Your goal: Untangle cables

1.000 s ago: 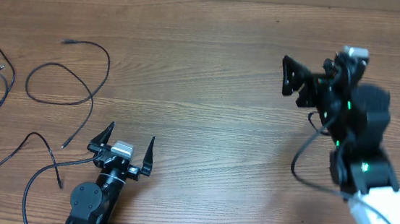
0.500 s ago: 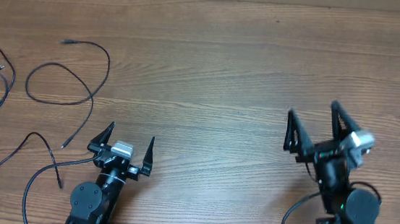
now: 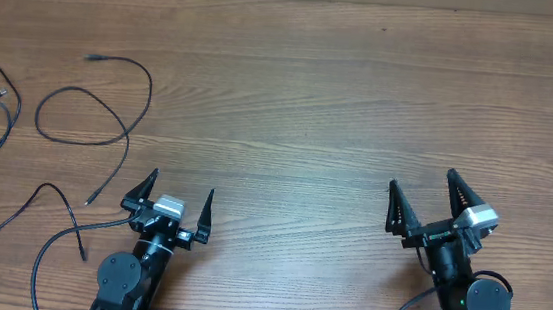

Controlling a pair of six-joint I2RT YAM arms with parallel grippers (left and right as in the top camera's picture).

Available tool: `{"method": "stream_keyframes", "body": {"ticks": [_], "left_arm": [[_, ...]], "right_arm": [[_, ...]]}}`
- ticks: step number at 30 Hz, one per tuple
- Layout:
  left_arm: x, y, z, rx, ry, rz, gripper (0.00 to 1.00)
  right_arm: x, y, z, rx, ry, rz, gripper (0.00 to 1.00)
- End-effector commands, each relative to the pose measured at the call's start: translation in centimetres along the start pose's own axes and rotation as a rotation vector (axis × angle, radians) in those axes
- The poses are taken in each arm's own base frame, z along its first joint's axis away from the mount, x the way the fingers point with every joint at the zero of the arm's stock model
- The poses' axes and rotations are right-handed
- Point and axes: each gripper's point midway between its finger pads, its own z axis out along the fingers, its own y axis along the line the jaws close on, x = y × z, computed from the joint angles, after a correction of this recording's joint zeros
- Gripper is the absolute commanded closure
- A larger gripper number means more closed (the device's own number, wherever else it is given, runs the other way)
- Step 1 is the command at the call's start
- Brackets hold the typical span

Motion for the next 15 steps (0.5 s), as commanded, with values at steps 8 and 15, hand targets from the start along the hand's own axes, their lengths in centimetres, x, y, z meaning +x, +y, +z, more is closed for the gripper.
{"method": "stream_keyframes", "body": {"ticks": [8,15], "left_arm": [[0.1,0.4,0.0,-0.018,0.001,0.018,0.0],[0.1,0.4,0.0,-0.018,0.001,0.018,0.0]], "right_arm": [[1.8,-0.3,-1.5,0.02,0.062,-0.078,0.0],[4.7,-1.0,-1.9,0.045,0.18,-0.064,0.0]]}}
